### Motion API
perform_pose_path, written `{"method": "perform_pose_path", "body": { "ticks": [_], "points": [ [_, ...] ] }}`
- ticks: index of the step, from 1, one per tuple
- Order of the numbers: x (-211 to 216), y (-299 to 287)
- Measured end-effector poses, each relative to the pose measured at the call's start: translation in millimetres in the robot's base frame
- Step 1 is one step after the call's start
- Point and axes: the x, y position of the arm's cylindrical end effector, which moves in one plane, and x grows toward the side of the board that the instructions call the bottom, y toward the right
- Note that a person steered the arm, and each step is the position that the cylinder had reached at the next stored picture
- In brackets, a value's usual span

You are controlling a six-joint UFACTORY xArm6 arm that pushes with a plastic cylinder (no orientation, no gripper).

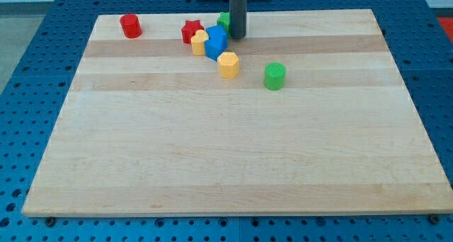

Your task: Slide green circle closer to yellow hexagon

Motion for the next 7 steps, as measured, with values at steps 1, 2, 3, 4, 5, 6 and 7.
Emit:
{"method": "perform_pose_path", "body": {
  "ticks": [1, 2, 3, 4, 5, 6, 7],
  "points": [
    [1.7, 0.0],
    [34.9, 3.9],
    [74.5, 7.3],
    [104.0, 6.7],
    [132.7, 6.7],
    [151.7, 12.7],
    [146.2, 32.8]
  ]
}}
